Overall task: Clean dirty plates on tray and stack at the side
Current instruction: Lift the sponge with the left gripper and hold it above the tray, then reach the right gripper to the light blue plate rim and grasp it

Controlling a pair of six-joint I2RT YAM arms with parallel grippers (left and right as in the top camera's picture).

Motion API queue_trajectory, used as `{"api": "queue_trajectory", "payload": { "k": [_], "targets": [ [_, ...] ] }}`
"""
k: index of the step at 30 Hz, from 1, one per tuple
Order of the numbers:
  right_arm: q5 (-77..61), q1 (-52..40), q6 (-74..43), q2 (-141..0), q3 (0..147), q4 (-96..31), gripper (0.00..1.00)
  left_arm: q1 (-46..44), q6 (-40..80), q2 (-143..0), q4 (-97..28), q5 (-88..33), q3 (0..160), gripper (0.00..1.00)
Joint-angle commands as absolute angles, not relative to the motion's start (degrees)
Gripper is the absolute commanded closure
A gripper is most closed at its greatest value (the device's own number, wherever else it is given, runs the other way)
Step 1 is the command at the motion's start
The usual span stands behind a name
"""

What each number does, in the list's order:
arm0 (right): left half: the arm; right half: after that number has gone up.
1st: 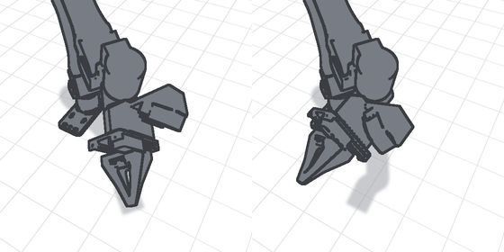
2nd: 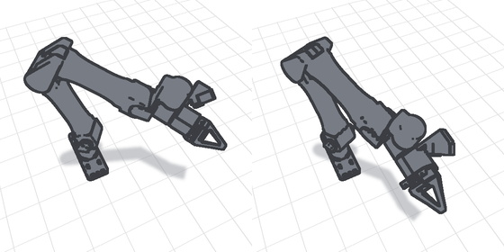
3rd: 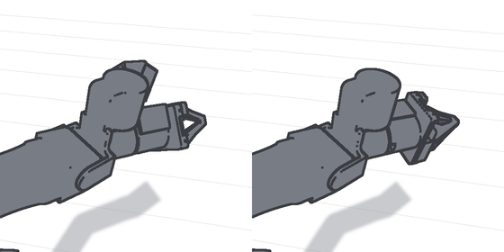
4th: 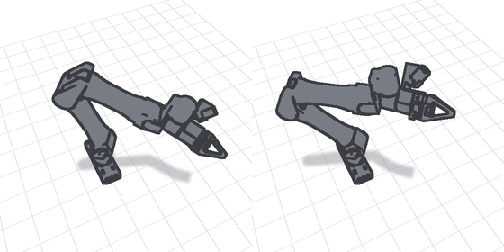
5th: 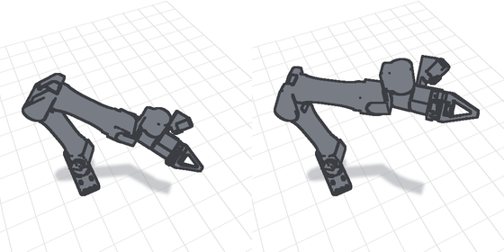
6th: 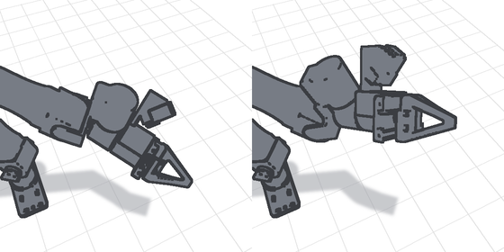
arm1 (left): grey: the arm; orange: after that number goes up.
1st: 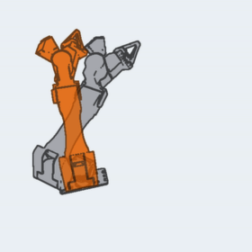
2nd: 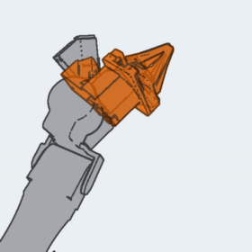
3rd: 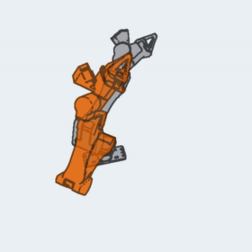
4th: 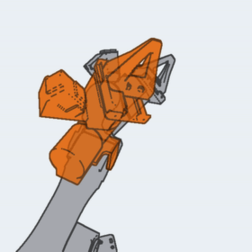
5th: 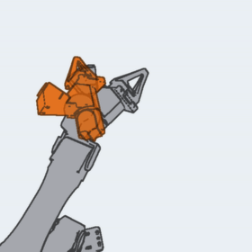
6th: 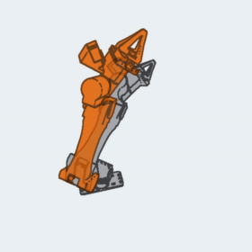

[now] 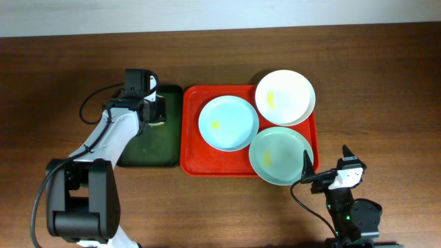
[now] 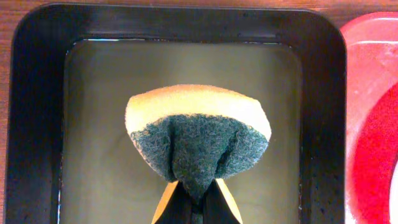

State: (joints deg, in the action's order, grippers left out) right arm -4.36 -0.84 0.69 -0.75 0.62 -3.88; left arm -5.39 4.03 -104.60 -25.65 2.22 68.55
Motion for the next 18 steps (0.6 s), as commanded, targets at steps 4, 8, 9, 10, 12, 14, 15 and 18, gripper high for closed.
{"api": "queue_trajectory", "payload": {
  "k": [4, 8, 9, 10, 12, 14, 15, 18],
  "targets": [
    [-4.3, -1.2, 1.1, -0.7, 0.3, -4.1, 0.02, -5.3, 2.9, -105.1, -27.3, 2.9, 68.3, 1.0],
    [-8.1, -1.2, 1.1, -0.7, 0.3, -3.3, 0.02, -5.3, 2.9, -105.1, -27.7, 2.8, 68.5, 1.0],
    [-11.1, -1.1, 1.1, -0.7, 0.4, -1.9, 0.02, -5.3, 2.9, -105.1, -27.7, 2.8, 68.8, 1.0],
    [-13.4, -1.1, 0.5, -0.7, 1.3, -2.0, 0.01, -5.3, 2.9, -105.1, -28.0, 2.8, 69.1, 1.0],
    [-13.7, -1.1, -2.6, -0.8, 5.5, -5.3, 0.02, -5.3, 2.9, -105.1, -28.5, 2.8, 69.4, 1.0],
    [-12.9, -1.1, -2.6, -2.4, 14.7, -11.5, 0.01, -5.3, 2.9, -105.1, -28.5, 2.8, 69.4, 1.0],
    [-12.8, -1.1, -2.6, -4.5, 19.6, -14.3, 0.01, -5.3, 2.9, -105.1, -28.5, 2.8, 69.4, 1.0],
    [-12.9, -1.1, -2.6, -16.6, 38.2, -26.3, 0.02, -5.3, 2.9, -105.1, -27.9, 2.8, 69.4, 1.0]
  ]
}}
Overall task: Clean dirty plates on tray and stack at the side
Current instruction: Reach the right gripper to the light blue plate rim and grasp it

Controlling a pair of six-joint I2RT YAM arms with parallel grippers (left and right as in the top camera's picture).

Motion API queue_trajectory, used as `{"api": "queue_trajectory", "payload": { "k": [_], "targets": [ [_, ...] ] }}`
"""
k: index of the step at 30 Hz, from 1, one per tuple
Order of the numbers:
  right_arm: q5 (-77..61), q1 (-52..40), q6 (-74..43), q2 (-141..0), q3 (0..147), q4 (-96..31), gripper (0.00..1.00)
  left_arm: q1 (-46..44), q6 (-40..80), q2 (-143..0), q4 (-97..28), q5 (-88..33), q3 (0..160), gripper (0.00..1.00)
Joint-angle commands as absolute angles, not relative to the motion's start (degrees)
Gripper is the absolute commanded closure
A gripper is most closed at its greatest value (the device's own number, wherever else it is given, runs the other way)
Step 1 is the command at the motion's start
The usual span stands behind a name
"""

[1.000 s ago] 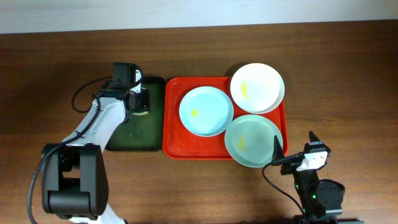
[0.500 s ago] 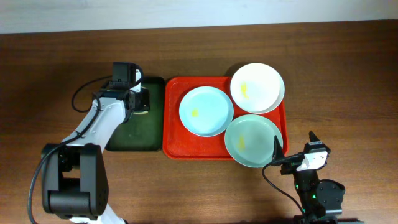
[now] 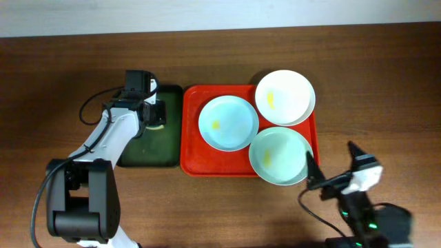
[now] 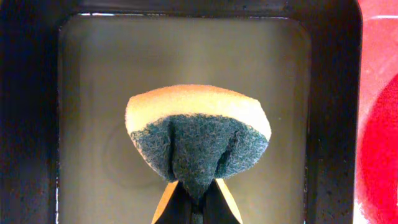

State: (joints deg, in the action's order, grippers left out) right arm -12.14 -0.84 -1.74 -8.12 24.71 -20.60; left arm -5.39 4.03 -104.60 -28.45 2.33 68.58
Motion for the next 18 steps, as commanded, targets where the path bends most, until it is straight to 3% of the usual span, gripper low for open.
{"api": "queue_trajectory", "payload": {
  "k": [1, 6, 8, 12, 13, 15, 16, 18],
  "targets": [
    [-12.9, -1.1, -2.6, -21.9, 45.0, -31.7, 0.01, -5.3, 2.9, -105.1, -27.9, 2.9, 69.4, 1.0],
    [-13.8, -1.1, -2.6, -51.9, 78.8, -62.5, 0.02, -5.3, 2.9, -105.1, -27.9, 2.8, 69.4, 1.0],
    [-18.7, -1.1, -2.6, -63.9, 90.6, -68.7, 0.02, -5.3, 2.9, -105.1, -27.8, 2.8, 69.4, 1.0],
    [-34.8, -1.1, -2.6, -79.5, 99.4, -71.5, 0.02, -5.3, 3.0, -105.1, -27.7, 2.8, 69.4, 1.0],
    [-35.6, -1.1, -2.6, -82.9, 99.4, -71.4, 0.19, -5.3, 2.9, -105.1, -27.7, 2.8, 69.4, 1.0],
    [-35.6, -1.2, -2.6, -88.0, 99.4, -72.4, 0.66, -5.3, 2.9, -105.1, -28.0, 2.8, 69.4, 1.0],
    [-35.1, -1.8, -2.6, -91.9, 99.4, -74.3, 0.82, -5.3, 2.9, -105.1, -28.3, 2.8, 69.4, 1.0],
    [-34.7, -3.4, -2.6, -96.7, 99.2, -76.0, 0.85, -5.4, 3.0, -105.1, -28.0, 2.6, 69.4, 1.0]
  ]
}}
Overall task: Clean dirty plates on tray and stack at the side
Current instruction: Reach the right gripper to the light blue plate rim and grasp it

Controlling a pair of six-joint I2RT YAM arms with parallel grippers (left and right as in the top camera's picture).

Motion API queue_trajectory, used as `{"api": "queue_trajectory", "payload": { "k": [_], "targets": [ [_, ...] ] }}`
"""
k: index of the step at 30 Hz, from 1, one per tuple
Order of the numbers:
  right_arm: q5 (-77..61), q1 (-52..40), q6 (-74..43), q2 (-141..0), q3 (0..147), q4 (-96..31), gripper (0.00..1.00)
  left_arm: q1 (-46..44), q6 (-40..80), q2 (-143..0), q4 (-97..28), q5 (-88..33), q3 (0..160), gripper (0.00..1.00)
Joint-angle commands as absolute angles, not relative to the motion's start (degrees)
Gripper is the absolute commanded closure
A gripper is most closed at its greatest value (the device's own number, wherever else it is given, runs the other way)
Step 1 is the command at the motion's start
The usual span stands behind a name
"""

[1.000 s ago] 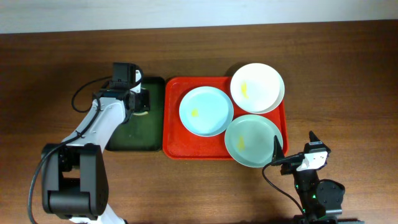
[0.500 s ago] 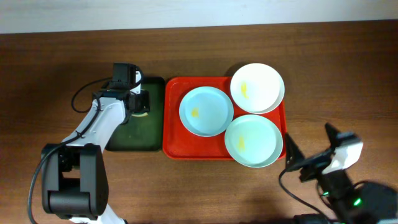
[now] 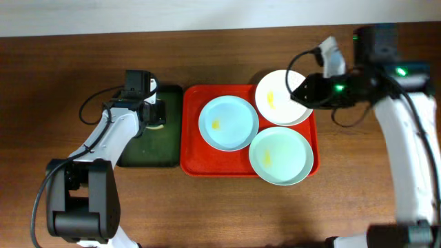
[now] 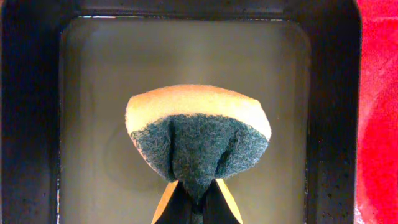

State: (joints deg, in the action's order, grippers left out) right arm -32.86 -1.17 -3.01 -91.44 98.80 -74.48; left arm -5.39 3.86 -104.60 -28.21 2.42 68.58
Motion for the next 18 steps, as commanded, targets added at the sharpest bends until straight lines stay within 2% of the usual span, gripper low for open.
{"api": "queue_trajectory", "payload": {
  "k": [1, 2, 4, 6, 7, 8, 9, 14, 18],
  "targets": [
    [-32.8, -4.9, -2.6, -99.7, 99.2, -77.1, 0.78, -5.4, 3.0, -105.1, -27.7, 2.6, 69.4, 1.0],
    [-32.1, -6.2, -2.6, -101.5, 99.2, -77.0, 0.48, -5.4, 3.0, -105.1, -27.8, 2.6, 69.4, 1.0],
    [-32.4, -7.3, -2.7, -103.9, 99.2, -71.4, 0.02, -5.4, 3.0, -105.1, -28.1, 2.6, 69.4, 1.0],
    [-32.8, -7.4, -5.5, -105.5, 99.2, -66.5, 0.02, -5.4, 3.0, -105.1, -28.1, 2.6, 69.4, 1.0],
    [-32.6, -7.5, -5.4, -105.9, 99.2, -65.6, 0.24, -5.4, 3.0, -105.1, -28.3, 2.6, 69.4, 1.0],
    [-31.9, -7.7, -5.4, -106.1, 99.2, -65.5, 0.73, -5.4, 3.0, -105.1, -28.4, 2.6, 69.4, 1.0],
    [-29.0, -8.4, -5.5, -106.2, 99.2, -65.6, 0.77, -5.4, 3.0, -105.1, -28.3, 2.6, 69.4, 1.0],
    [-4.6, -15.6, -14.7, -106.3, 95.2, -61.5, 0.71, -5.4, 3.0, -105.1, -27.6, 2.6, 69.4, 1.0],
    [-1.5, -18.5, -18.6, -106.3, 87.9, -54.7, 0.67, -5.4, 3.0, -105.1, -27.7, 2.6, 69.4, 1.0]
  ]
}}
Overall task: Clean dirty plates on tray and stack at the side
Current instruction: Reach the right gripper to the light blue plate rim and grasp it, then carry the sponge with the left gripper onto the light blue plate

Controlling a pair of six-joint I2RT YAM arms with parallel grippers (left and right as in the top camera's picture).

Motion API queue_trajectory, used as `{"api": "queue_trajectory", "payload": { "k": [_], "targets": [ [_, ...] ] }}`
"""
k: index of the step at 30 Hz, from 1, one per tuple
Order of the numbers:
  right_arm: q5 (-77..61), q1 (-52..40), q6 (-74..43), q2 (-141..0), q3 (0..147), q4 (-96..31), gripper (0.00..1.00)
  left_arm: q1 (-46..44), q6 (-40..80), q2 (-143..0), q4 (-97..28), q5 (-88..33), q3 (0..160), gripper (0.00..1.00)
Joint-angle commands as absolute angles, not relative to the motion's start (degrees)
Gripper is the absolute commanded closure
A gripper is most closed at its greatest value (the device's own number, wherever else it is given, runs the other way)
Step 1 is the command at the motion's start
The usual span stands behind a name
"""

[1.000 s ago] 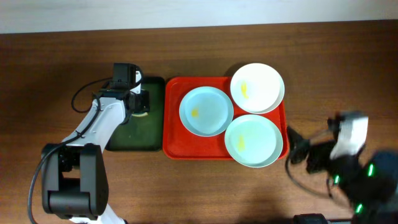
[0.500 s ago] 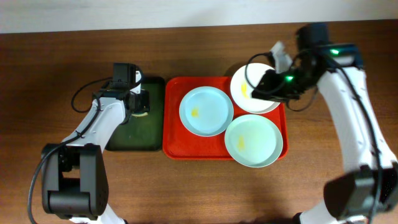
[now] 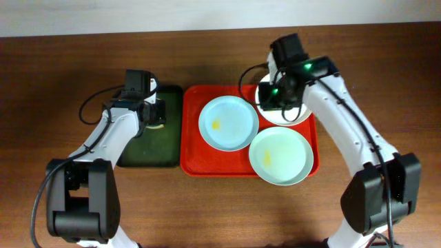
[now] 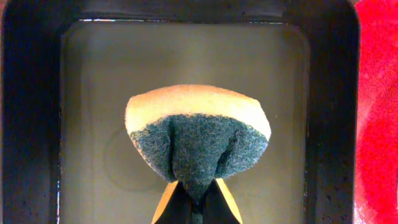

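Three plates lie on the red tray (image 3: pixel 193 153), each with a yellow smear: a light blue plate (image 3: pixel 228 122), a light green plate (image 3: pixel 280 156) and a white plate (image 3: pixel 284 117) at the back right. My right gripper (image 3: pixel 273 96) hangs over the white plate's left part, its jaws too dark to read. A yellow-and-green sponge (image 4: pixel 198 134) is pinched in my left gripper (image 4: pixel 198 193), above the water in the black basin (image 4: pixel 25 124). From overhead the left gripper (image 3: pixel 157 114) sits over the basin's right side.
The black basin (image 3: pixel 138 155) stands just left of the tray. My right arm (image 3: pixel 344 131) crosses above the tray's right edge. Bare wooden table (image 3: pixel 386 55) lies to the right of the tray.
My right gripper has moved left, from the white plate's right rim to over its left part. The left gripper still holds the sponge over the basin.
At first my right arm was low at the table's front right edge, then a little further right. Later it reached in from the back right beside the white plate, and now hangs over that plate. My left gripper kept the sponge over the basin throughout.
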State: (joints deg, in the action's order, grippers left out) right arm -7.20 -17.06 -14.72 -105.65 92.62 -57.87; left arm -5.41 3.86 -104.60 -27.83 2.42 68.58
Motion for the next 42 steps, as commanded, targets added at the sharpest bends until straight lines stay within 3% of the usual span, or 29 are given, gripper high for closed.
{"api": "queue_trajectory", "payload": {
  "k": [1, 7, 13, 16, 29, 30, 32, 34, 40, 41, 42],
  "targets": [
    [-1.5, -18.7, -18.6, -106.3, 85.6, -52.3, 0.67, -5.4, 3.0, -105.1, -27.7, 2.6, 69.4, 1.0],
    [-4.5, -18.8, -19.2, -106.3, 72.1, -34.3, 0.67, -5.4, 3.0, -105.1, -27.7, 2.6, 69.4, 1.0],
    [-4.7, -18.8, -19.2, -106.3, 68.3, -27.6, 0.69, -5.4, 3.0, -105.1, -27.7, 2.6, 69.4, 1.0],
    [-4.7, -19.0, -19.2, -106.3, 68.0, -27.2, 0.77, -5.4, 3.0, -105.1, -27.7, 2.6, 69.4, 1.0],
    [1.0, -22.1, -19.2, -109.5, 67.3, -24.3, 0.78, -5.4, 3.0, -105.1, -27.7, 2.6, 69.4, 1.0],
    [0.9, -22.1, -19.2, -110.1, 67.3, -24.1, 0.8, -5.4, 3.0, -105.1, -27.7, 2.6, 69.4, 1.0],
    [0.6, -22.1, -19.2, -110.1, 67.3, -24.2, 0.96, -5.4, 3.0, -105.1, -27.7, 2.6, 69.4, 1.0],
    [-0.2, -22.1, -20.5, -110.1, 67.3, -24.2, 0.96, -5.4, 3.0, -105.1, -27.7, 2.6, 69.4, 1.0],
    [-9.1, -22.1, -26.5, -110.0, 69.4, -27.1, 0.96, -5.4, 3.0, -105.1, -27.7, 2.6, 69.4, 1.0],
    [-9.1, -22.1, -26.7, -110.0, 69.9, -28.5, 0.89, -5.4, 3.0, -105.1, -27.7, 2.6, 69.4, 1.0],
    [-9.0, -22.1, -26.7, -110.0, 70.3, -29.7, 0.73, -5.4, 3.0, -105.1, -27.7, 2.6, 69.4, 1.0]
  ]
}}
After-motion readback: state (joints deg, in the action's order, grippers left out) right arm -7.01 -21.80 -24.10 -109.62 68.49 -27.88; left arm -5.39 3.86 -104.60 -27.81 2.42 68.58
